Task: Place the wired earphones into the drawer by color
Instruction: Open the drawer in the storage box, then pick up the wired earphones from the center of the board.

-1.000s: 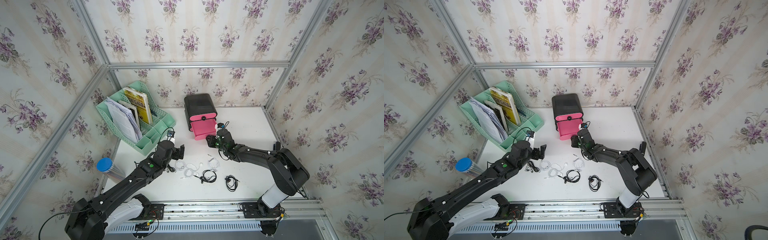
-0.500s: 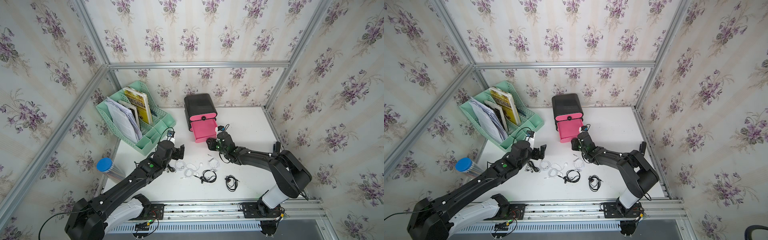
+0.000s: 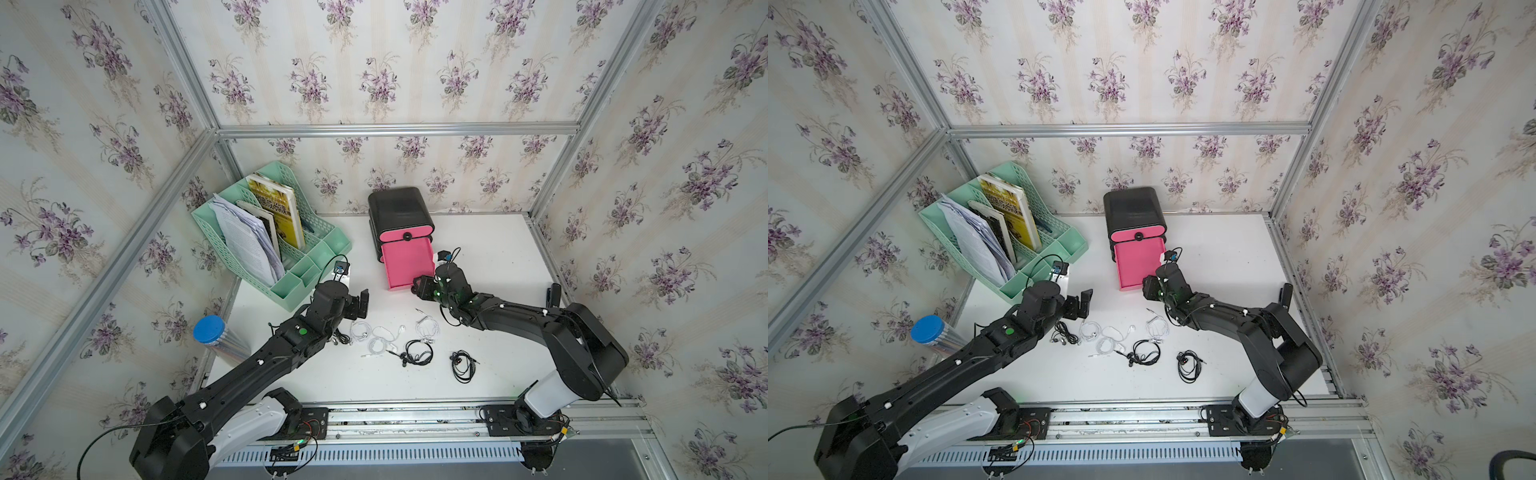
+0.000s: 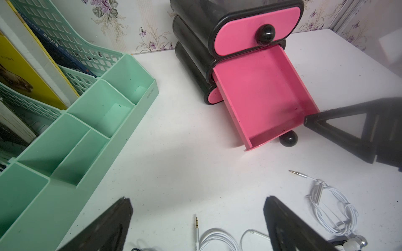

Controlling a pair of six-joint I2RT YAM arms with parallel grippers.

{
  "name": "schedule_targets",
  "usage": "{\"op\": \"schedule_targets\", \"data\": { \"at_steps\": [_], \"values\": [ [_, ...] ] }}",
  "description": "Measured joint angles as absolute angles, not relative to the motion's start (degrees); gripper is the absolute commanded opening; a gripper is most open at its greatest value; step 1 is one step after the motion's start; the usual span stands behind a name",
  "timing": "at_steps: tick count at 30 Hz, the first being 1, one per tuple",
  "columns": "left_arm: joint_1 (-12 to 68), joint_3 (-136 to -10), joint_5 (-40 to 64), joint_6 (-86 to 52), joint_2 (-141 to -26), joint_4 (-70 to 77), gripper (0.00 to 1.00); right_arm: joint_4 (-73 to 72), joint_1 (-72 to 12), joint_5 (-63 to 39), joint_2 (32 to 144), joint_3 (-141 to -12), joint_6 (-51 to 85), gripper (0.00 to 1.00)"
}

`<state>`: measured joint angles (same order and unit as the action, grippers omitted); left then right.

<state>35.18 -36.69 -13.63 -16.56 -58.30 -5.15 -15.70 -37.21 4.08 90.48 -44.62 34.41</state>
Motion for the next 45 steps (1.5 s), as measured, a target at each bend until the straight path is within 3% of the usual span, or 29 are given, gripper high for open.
{"op": "schedule_targets", "data": {
  "at_steps": [20,34,45],
  "values": [
    [35.2,-35.7,-3.6,-13.6,-61.9,-1.7,0.99,5.3,-37.2,0.5,74.4,-35.7,28.7,0.54],
    [35.2,-35.9,-4.7,-13.9,-61.6,-1.7,0.99,7.8,-37.7,-3.4,78.8,-34.2,30.0,0.48],
    [35.2,-35.9,-5.2,-13.9,-61.6,-1.7,0.99,6.7,-38.1,-4.1,82.1,-34.8,30.5,0.39]
  ]
}}
